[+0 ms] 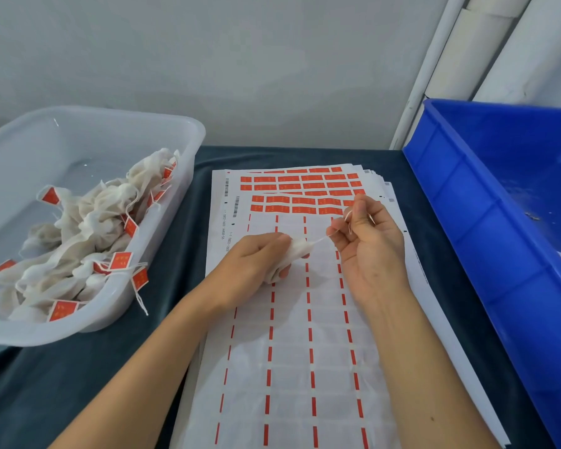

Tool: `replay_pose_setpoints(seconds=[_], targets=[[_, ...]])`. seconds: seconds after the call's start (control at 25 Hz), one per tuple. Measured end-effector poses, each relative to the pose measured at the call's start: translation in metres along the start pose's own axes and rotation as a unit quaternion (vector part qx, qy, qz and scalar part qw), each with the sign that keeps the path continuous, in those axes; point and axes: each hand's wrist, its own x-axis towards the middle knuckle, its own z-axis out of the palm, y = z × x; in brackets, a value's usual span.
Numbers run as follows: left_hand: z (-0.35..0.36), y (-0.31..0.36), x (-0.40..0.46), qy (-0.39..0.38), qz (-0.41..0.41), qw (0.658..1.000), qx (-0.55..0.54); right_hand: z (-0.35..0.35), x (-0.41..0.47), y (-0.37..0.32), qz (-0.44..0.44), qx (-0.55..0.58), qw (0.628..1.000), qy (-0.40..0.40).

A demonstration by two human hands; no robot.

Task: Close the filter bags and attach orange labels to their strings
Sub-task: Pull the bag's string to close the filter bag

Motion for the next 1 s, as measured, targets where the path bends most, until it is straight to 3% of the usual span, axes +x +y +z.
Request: replay_pose_setpoints(seconds=[0.24,0.32,0.44,0.6,0.68,0.8,0.88,1.0], targets=[[0.006,-0.001,0.006,0.004,0.023,0.998,0.064,-0.002,0.003,-0.002,-0.019,-0.011,0.999,0.034],[0.004,-0.002,0.005,0.005,0.027,0.998,0.049,-0.005,0.003,0.000,-0.049,-0.078,0.995,0.042],[-0.002,0.000,0.002,0.036,0.023,0.998,-0.042,-0.010,0.006,0.004,-0.139,-0.285,0.947,0.041],[-0.005,0.002,0.001,0.086,0.007,0.989,-0.118,-0.008,0.004,0.014,-0.198,-0.445,0.873,0.002],[-0.003,0.003,0.000,0.089,0.007,0.989,-0.122,-0.005,0.000,0.016,-0.226,-0.445,0.863,-0.080],[-0.002,0.004,-0.001,0.085,0.019,0.989,-0.118,0.004,-0.008,0.018,-0.179,-0.392,0.876,-0.215],[-0.003,0.004,0.000,0.082,0.028,0.989,-0.123,0.008,-0.011,0.021,-0.183,-0.390,0.877,-0.212],[-0.002,0.006,0.001,0.063,0.019,0.993,-0.098,0.007,-0.011,0.020,-0.218,-0.405,0.876,-0.143]])
